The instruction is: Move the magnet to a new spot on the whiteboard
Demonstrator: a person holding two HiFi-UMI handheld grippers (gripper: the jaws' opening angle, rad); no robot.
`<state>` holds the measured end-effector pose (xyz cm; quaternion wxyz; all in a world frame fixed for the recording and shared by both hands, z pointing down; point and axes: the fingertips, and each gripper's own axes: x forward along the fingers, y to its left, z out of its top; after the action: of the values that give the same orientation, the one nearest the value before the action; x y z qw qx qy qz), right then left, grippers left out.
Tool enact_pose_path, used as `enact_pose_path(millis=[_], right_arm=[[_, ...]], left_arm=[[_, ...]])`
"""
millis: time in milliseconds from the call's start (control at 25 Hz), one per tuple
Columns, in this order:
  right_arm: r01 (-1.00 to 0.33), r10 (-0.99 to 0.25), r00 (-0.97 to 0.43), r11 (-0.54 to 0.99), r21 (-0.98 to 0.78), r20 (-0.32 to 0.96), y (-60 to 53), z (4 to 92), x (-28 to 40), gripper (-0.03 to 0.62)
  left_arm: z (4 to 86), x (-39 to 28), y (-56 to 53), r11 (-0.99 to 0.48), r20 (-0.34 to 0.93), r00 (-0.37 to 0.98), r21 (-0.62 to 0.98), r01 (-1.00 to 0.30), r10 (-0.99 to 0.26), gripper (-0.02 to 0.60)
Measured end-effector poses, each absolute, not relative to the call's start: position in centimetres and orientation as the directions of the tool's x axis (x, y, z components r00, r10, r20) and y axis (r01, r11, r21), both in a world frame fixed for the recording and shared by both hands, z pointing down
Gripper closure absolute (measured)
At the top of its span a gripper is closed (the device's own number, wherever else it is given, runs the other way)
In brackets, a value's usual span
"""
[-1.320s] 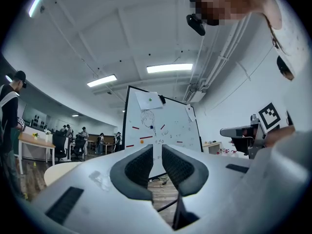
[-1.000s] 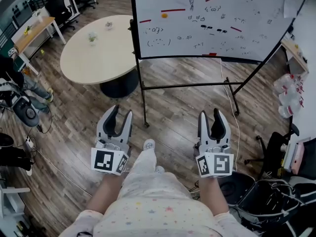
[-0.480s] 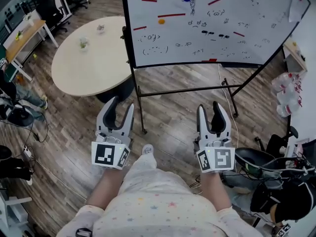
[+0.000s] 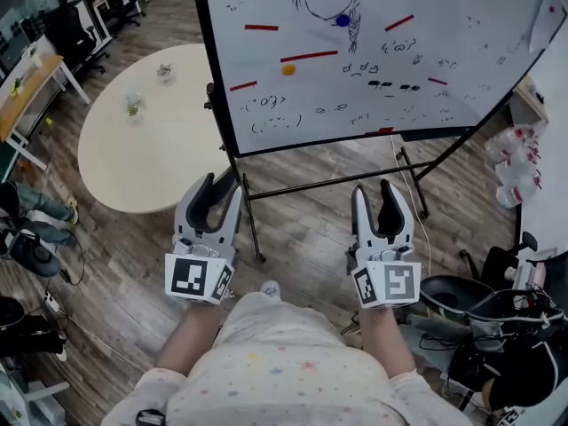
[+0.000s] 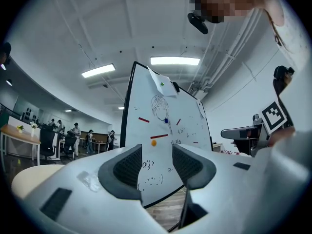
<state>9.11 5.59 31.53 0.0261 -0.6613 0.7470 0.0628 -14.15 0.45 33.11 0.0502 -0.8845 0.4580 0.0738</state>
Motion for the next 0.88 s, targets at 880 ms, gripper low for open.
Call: enact_pose_path(millis=[880], right_arm=[[-0.985, -0.978, -0.171, 0.166, 0.054, -0.116, -7.3, 31.2, 11.9, 0.418]], left_arm=[[33.6, -11.4, -11.2, -0.535, -0.162, 0.527, 0.004, -0.845, -0.834, 0.408]])
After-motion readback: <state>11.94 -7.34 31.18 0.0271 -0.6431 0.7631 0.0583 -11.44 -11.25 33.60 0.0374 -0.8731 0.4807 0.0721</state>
